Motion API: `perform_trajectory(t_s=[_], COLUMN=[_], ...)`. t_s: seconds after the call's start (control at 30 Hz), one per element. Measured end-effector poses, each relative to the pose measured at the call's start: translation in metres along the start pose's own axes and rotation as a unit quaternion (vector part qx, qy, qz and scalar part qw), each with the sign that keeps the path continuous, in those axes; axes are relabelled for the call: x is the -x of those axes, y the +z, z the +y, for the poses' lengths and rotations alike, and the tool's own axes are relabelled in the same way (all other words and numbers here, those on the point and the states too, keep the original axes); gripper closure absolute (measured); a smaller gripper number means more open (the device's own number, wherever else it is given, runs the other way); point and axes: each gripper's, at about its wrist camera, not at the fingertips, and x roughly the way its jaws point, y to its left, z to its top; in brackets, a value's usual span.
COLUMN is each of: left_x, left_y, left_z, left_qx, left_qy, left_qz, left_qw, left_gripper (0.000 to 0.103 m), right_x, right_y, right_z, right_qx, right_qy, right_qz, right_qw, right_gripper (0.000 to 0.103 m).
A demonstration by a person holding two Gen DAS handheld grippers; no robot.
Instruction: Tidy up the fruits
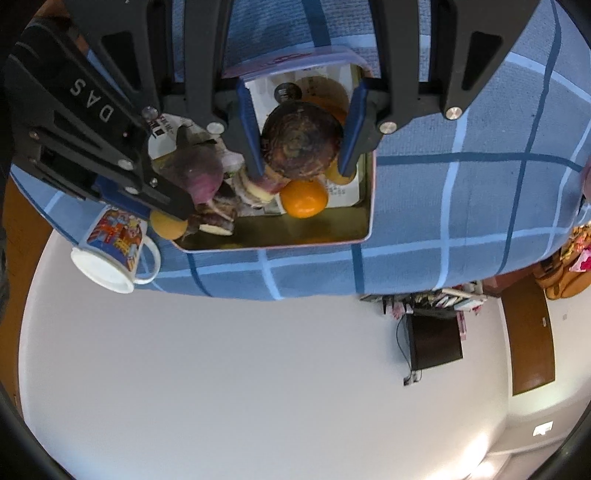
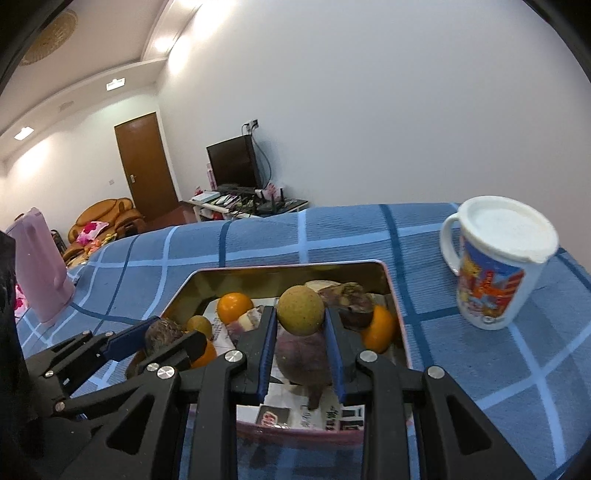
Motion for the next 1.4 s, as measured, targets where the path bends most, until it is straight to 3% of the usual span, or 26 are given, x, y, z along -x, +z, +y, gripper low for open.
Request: perform_trajectory(t_s=[0.7, 0.77, 0.83, 0.93, 1.0, 1.07, 1.1, 1.2, 1.3, 1.4], left_x=[-0.01, -0.014, -0.017, -0.019, -0.015, -0.011, -0.01, -0.001, 0.014, 0.026], left_y=[0.003, 0.004, 0.004, 0.005, 0.005, 0.004, 0.004, 0.004, 0.002, 0.001], left_z=[-0.018, -0.019, -0.014, -0.015, -0.018, -0.02, -0.02, -0.018, -0.015, -0.017], left_qx=[-0.032, -0.033, -0.022, -0.016, -0.019, -0.022, -0.022, -0.017, -0.019, -0.031], left_qy=[0.035, 0.047, 0.052, 0.034, 0.028, 0.035, 0.035, 0.059, 0.051, 0.074], left_qz=[0.007, 0.014, 0.025, 0.029, 0.021, 0.012, 0.01, -0.013, -0.051, -0.087], left_qw=[0.9988, 0.9982, 0.9981, 0.9989, 0.9992, 0.9991, 0.9991, 0.998, 0.9972, 0.9929], left_gripper=[0.059, 0.056, 0.042, 0.028, 0.019, 0.017, 0.016, 0.001, 0.0, 0.0], right_x=[-0.029, -0.03, -0.03, -0.03, -0.028, -0.026, -0.026, -0.019, -0.003, 0.015], right_y=[0.008, 0.007, 0.007, 0.006, 0.006, 0.004, 0.004, 0.003, 0.003, 0.002], right_z=[0.016, 0.018, 0.02, 0.019, 0.018, 0.015, 0.015, 0.012, 0.011, 0.009], right_qx=[0.028, 0.034, 0.037, 0.035, 0.03, 0.019, 0.016, 0.007, 0.006, 0.007], right_qy=[0.006, 0.015, 0.021, 0.037, 0.042, 0.047, 0.05, 0.052, 0.037, -0.004], right_qz=[0.03, 0.031, 0.032, 0.031, 0.029, 0.03, 0.031, 0.017, -0.023, -0.076], right_qw=[0.999, 0.999, 0.999, 0.998, 0.998, 0.998, 0.998, 0.998, 0.999, 0.997], right_gripper=[0.075, 0.075, 0.074, 0.061, 0.034, 0.018, 0.017, 0.017, 0.017, 0.017])
